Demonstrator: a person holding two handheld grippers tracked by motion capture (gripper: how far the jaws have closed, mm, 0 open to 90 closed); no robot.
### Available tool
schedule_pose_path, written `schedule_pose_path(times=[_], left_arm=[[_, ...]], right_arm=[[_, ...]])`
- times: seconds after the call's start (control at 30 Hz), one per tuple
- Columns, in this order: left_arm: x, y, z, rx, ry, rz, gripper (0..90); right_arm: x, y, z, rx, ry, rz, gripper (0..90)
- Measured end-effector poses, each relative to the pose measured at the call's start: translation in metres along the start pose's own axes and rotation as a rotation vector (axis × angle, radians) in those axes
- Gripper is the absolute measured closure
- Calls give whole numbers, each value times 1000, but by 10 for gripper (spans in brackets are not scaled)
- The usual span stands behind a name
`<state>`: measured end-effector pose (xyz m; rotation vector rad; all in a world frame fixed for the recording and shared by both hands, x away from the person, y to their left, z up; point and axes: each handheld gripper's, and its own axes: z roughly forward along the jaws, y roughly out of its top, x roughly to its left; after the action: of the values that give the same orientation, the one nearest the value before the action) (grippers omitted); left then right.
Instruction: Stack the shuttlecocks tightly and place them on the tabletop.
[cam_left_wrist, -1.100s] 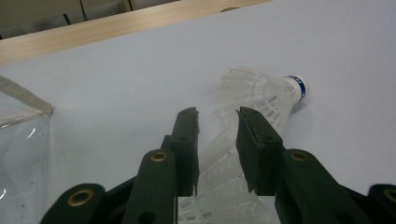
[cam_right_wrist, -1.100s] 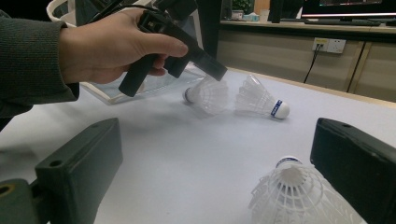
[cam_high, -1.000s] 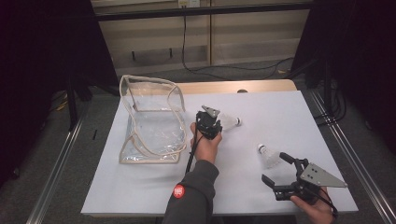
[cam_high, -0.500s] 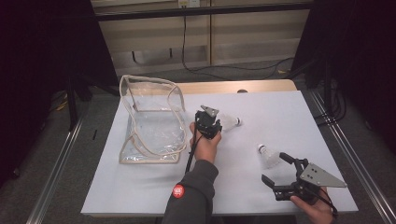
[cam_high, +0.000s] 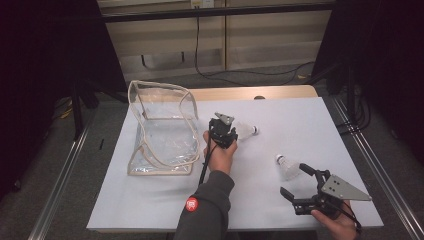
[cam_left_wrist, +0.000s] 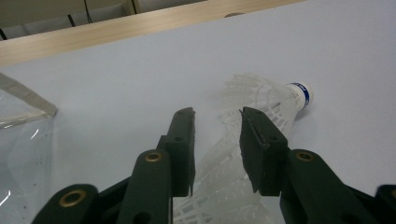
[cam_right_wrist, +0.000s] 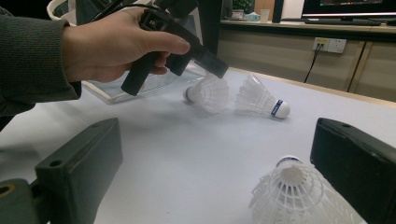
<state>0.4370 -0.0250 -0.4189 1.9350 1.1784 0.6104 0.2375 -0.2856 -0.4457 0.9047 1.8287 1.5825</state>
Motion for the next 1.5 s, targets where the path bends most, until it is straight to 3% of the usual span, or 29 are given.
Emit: schedule_pose_path(times=[0.47,0.63,0.93,1.23,1.5], left_arm=[[1,0,-1,9,-8,-21,509],[2,1,-3,9,-13,-19,505],[4,3,-8,13,-33,-55,432],[3,5,-19,8,-98,-99,316],[0,6,-30,11,-185,-98,196]], right_arm=[[1,0,0,2,3,2,18],[1,0,0,3,2,-2,18],[0,0,0,6,2,0,18],[0,0,0,7,2,-2,18],[-1,0,0,9,1,0,19]])
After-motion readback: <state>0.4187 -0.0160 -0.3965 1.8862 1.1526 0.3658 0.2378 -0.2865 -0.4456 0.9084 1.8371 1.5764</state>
